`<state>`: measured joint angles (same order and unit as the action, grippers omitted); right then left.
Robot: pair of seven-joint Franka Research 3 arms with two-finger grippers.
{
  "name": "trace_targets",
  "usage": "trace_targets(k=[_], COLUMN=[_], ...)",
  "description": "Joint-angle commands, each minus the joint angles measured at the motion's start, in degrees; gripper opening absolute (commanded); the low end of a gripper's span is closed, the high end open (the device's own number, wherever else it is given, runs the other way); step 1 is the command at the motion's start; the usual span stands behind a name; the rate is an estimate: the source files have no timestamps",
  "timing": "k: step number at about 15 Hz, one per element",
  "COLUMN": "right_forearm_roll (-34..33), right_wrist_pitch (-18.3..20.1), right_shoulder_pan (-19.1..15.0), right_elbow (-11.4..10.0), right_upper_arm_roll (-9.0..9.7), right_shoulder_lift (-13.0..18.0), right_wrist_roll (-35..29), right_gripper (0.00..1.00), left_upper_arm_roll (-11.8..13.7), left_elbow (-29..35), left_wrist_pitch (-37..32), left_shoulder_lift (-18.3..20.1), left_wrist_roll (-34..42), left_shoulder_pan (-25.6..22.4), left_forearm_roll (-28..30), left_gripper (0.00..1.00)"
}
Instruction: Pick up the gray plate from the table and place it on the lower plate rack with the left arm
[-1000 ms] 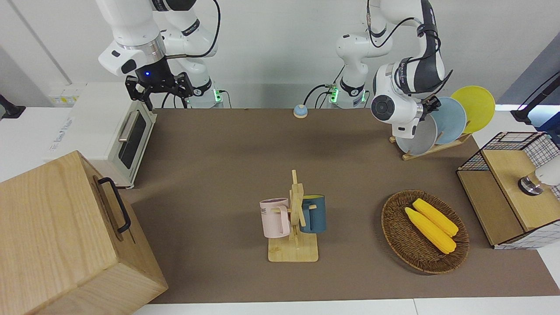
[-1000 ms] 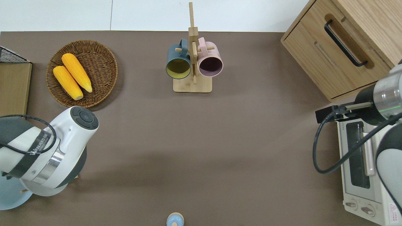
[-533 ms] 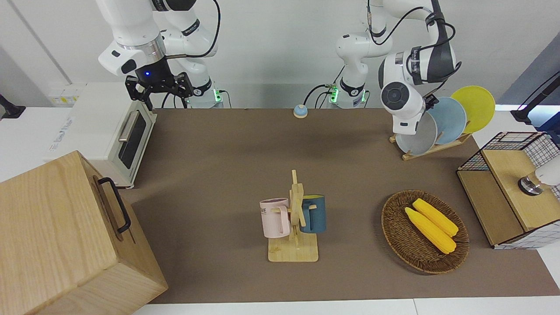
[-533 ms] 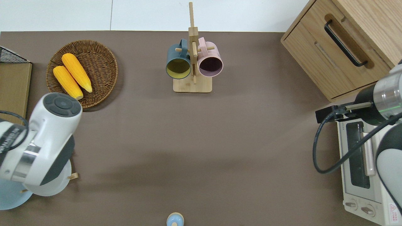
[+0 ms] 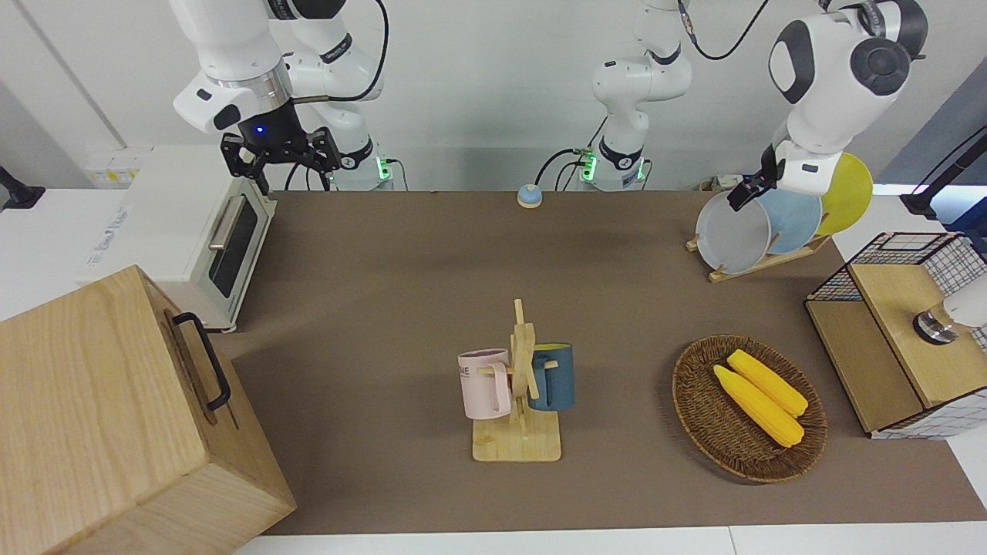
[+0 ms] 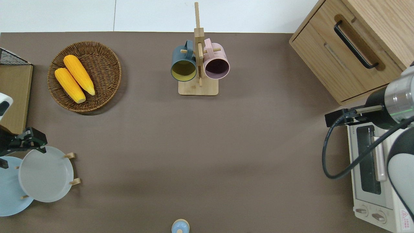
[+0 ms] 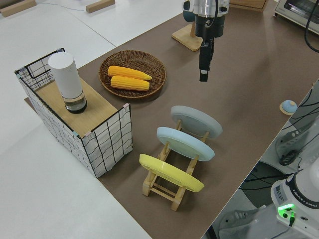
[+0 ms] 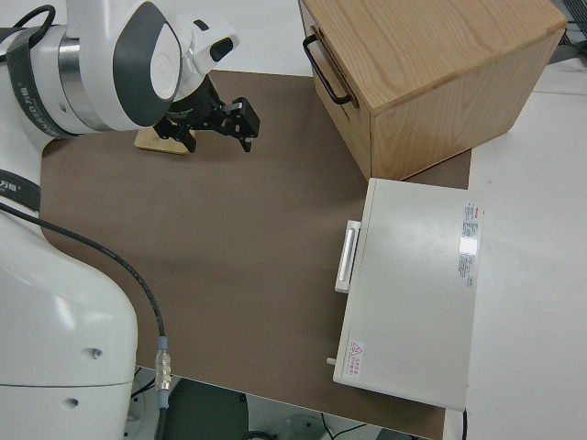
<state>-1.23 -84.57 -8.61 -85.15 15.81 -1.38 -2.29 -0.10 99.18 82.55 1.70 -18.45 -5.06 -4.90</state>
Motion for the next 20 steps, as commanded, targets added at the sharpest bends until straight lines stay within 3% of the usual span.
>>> trace_targets(k=[1,4,9,14,20], right_forearm_roll=[-0.1,-0.1,-0.1,-0.1,-0.1], right_wrist_pitch=[0.8,0.8,0.8,0.8,0.8], right_shoulder_pan=[-1.1,-1.1,-1.1,-1.1,-1.1], right_elbow=[0.5,0.5,0.5,0.5,0.5], right_upper_arm_roll=[0.98,0.98,0.98,0.98,0.98], right_shoulder_lift=[0.2,0.2,0.2,0.2,0.2], right_wrist_roll=[-0.7,-0.7,-0.7,-0.7,-0.7], right_gripper=[0.983,0.983,0.983,0.983,0.983], left_upper_arm_roll=[1.3,1.3,2.6,5.0,5.1], left_elbow=[-3.7,-4.1,-6.3,-6.2,-6.1], left_wrist_pitch=[0.7,0.6,-0.2,-0.1,0.3], left_shoulder_lift=[-0.8,-1.1,-1.0,-1.1,-1.3], left_wrist_roll=[7.5,11.4,24.5,24.5,22.3], left_shoulder_pan=[0.5,0.5,0.5,0.5,0.5], left_forearm_roll=[7.9,8.2,8.7,11.6,9.6], left_gripper=[0.97,0.98,0.98,1.00,0.99])
